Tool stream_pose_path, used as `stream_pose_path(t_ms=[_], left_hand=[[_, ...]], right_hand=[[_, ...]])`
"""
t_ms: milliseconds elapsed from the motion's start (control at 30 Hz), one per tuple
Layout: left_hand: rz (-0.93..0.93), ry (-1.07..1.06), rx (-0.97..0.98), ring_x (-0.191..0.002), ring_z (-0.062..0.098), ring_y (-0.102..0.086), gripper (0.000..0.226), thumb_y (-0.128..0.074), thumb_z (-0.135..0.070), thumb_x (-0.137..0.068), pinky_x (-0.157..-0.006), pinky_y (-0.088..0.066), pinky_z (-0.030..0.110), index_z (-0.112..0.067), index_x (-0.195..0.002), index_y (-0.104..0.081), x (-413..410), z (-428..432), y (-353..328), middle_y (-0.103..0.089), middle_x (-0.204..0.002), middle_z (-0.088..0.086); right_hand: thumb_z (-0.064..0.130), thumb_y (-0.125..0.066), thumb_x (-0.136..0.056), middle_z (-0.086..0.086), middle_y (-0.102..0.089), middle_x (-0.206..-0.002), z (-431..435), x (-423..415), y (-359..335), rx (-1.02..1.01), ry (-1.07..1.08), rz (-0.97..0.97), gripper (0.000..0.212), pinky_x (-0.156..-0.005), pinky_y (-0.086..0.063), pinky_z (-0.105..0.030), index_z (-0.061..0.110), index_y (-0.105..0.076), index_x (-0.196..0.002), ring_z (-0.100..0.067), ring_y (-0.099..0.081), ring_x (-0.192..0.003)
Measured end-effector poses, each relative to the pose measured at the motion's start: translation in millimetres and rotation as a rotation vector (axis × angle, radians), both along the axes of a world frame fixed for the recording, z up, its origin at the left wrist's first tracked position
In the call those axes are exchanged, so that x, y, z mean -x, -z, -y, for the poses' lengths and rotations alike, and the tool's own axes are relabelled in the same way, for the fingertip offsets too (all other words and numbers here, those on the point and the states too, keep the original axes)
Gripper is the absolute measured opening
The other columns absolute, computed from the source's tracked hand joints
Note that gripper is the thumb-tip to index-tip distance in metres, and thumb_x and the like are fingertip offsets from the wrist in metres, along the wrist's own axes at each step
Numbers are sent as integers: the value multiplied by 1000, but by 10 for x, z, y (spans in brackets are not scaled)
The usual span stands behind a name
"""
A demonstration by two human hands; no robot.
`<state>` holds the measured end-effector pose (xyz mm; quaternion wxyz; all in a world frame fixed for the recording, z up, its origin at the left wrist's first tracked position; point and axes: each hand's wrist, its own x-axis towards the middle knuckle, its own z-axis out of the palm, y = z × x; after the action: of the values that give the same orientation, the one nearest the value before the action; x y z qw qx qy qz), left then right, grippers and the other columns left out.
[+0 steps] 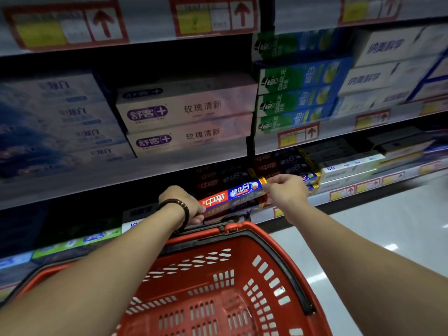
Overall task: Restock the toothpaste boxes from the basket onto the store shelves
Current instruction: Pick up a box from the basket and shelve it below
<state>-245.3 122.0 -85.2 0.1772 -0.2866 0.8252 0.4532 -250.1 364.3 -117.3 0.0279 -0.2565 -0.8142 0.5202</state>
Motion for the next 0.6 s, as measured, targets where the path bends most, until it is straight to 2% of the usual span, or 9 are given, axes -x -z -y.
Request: stream_pose_path(t_ms=[167,333,600], left_hand=[[-8,25,22,-57,25,-76,23,-88,-8,-81,-50,-61,30,4,-93,-73,17,33,12,-75,-71,20],[-8,39,26,-57,23,-76,23,-88,-9,-81,-50,-61,29,5,-94,-73,35,58,14,-75,-68,18],[5,33,18,-58,25,-76,25,-87,-5,-82,-53,-63,32,6,-98,-71,42,45,8,-75,-74,22]], right_hand=[[22,-86,-86,-4,-76,-87,10,13,43,-27,2,-14,14,-84,-64,-49,27,-74,-81,-26,-74,-89],[23,-84,-88,-3,-76,-86,44,16,-12,-84,-7,-20,9,-77,-63,-41,24,-75,-87,-23,-74,-85],[24,-83,-89,-3,-74,-101,62,2,81,-121,-41,35,15,-88,-64,-44,20,-78,-102,-23,-72,-93]])
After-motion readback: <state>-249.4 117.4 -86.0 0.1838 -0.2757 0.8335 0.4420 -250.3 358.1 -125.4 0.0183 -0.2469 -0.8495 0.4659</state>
